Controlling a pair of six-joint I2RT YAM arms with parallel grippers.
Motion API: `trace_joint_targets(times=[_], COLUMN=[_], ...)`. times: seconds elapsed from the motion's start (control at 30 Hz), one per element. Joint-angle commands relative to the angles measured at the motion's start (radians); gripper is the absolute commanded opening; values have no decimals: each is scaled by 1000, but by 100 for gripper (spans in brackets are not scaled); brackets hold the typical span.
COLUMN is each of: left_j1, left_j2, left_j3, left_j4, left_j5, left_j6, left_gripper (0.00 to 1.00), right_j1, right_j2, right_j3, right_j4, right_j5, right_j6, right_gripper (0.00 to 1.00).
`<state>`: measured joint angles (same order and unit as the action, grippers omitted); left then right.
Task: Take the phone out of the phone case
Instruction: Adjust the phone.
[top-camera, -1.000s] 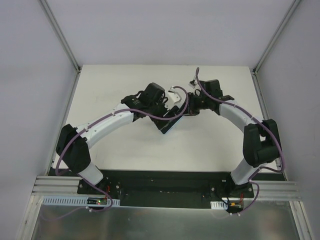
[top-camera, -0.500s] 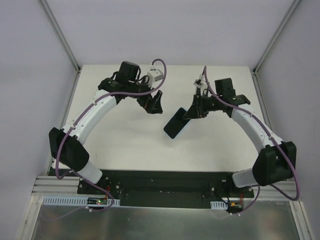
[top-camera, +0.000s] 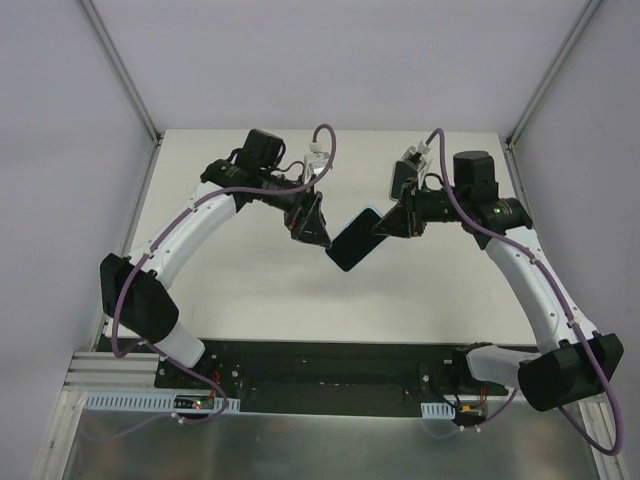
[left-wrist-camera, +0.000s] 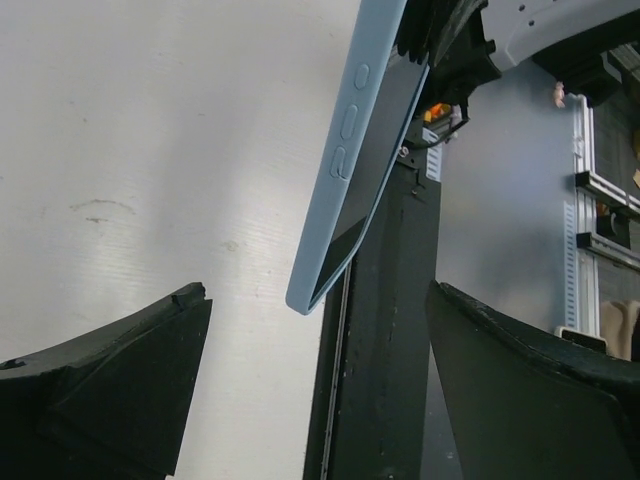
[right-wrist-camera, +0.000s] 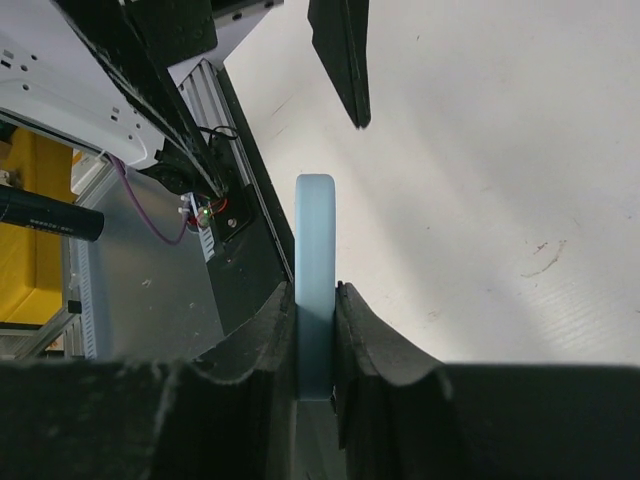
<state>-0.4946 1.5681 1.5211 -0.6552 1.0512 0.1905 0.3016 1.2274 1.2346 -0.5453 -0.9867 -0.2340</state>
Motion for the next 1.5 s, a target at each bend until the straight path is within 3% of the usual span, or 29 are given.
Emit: trace_joint_targets(times=[0.0, 0.47, 0.67, 0.9, 1.07, 1.13, 1.27, 1.37, 1.47], left_j1=[-51, -125, -125, -125, -125, -127, -134, -165, -183], left_j2=[-40, 1, 35, 49, 7, -23, -60, -56, -60], left_j3=[-45, -52, -32, -9, -18, -29, -30, -3, 4], left_j4=[-6, 6, 14, 16, 16, 12, -76, -196, -256], left_j5=[70, 56, 101, 125, 67, 20, -95, -175, -249], left_j6=[21, 40, 9, -20, -19, 0, 90, 188, 233], left_gripper=[91, 71, 44, 0, 0, 0, 0, 0, 0], right_j1=[1, -1, -2, -13, -16, -16, -16, -15, -2], right_j2=[-55, -52, -80, -132, -169, -180, -187, -186, -180], right_j3=[49, 37, 2, -37, -67, -69, -54, -38, -24], right_j4=[76, 179, 229, 258, 197, 139, -2, -60, -99], right_j5=[-63, -108, -86, -53, -26, -9, 13, 34, 34], right_j6=[64, 153, 186, 186, 130, 79, -28, -83, -113], right_gripper=[0, 0, 0, 0, 0, 7, 46, 60, 63])
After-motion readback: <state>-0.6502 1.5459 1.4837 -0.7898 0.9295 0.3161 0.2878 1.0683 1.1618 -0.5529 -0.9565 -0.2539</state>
